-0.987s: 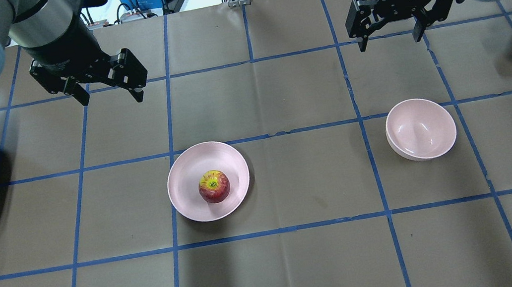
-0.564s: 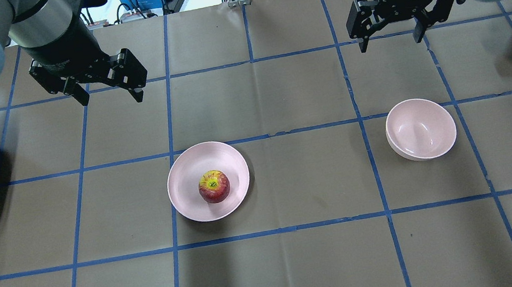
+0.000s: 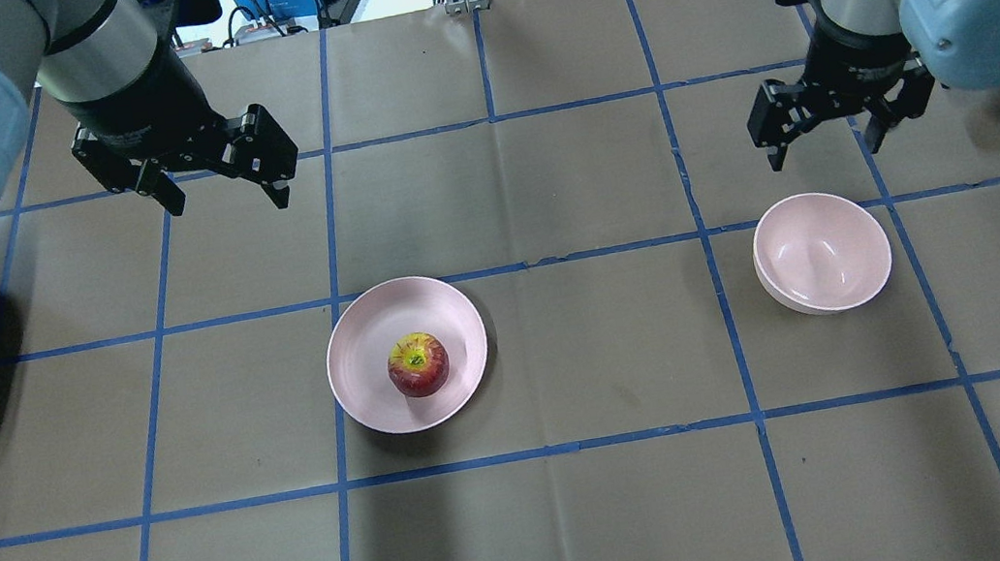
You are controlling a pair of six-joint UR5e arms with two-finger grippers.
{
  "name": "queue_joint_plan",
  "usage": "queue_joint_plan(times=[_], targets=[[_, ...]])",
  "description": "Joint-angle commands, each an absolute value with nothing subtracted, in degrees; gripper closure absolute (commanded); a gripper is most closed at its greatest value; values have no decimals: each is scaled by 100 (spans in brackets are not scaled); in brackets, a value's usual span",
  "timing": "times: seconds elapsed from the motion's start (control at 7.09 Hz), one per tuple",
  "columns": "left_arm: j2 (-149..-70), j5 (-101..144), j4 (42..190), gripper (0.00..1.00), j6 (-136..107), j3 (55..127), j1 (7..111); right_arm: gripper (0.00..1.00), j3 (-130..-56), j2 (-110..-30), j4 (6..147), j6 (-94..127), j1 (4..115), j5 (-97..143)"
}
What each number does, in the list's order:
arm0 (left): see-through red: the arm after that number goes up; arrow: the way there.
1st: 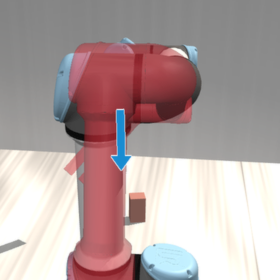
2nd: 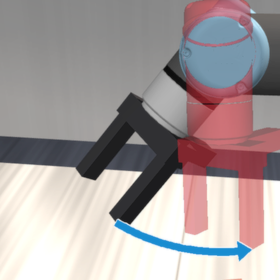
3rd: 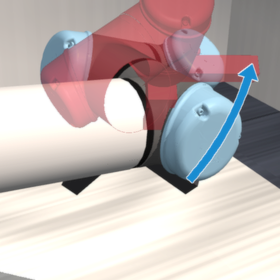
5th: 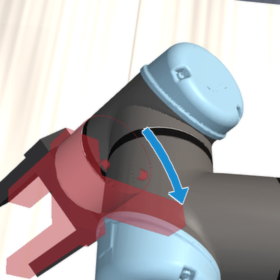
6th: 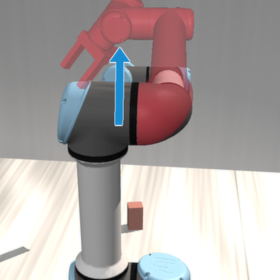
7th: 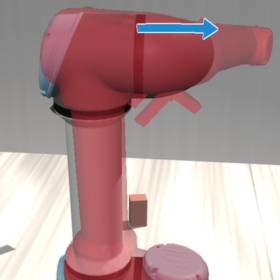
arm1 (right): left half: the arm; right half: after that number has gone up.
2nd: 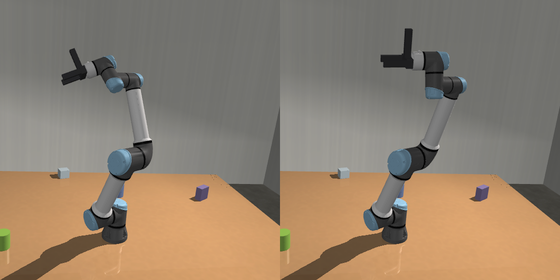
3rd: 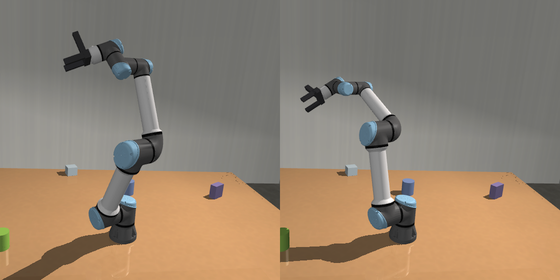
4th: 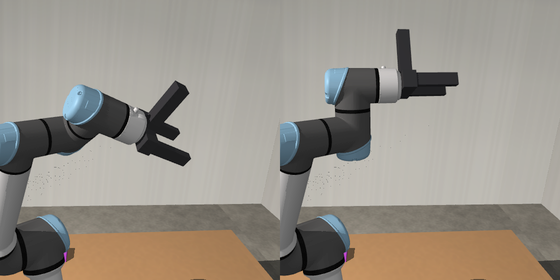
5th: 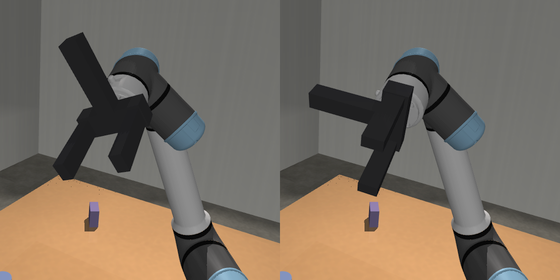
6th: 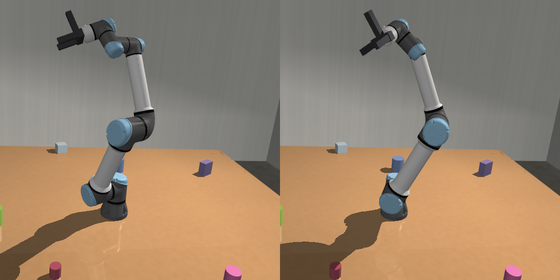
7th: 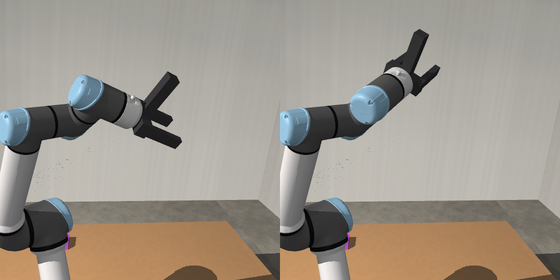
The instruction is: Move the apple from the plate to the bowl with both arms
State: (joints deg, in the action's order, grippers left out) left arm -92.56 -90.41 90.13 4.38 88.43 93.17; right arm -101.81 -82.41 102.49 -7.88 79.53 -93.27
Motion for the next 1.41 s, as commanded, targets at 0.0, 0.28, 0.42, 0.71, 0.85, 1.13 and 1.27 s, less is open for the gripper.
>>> queue_joint_plan(times=[0.0,0.28,0.42,0.71,0.85,1.13,1.27], targets=[[-9072,-9035,9009,0,492,9052,9360,0,-11132,-8095,11464,-1509,7393,-9351],[-9105,-9053,9061,0,501,9192,9404,10,-11661,-8016,12039,-1512,7365,-9378],[-9175,-9035,9027,0,440,9472,9396,30,-11707,-7963,12024,-1538,7148,-9361],[-9246,-9018,8441,0,126,10148,9448,94,-11707,-7866,11980,-2055,7023,-9378],[-9272,-9035,8324,0,-121,10334,9648,99,-11707,-7875,11988,-2083,7022,-9361],[-9613,-9035,7230,0,-323,10660,9940,100,-11646,-7936,11901,-1908,7031,-9299],[-9859,-9026,7120,0,-621,10696,10054,100,-11532,-8015,11822,-1507,7118,-9255]])
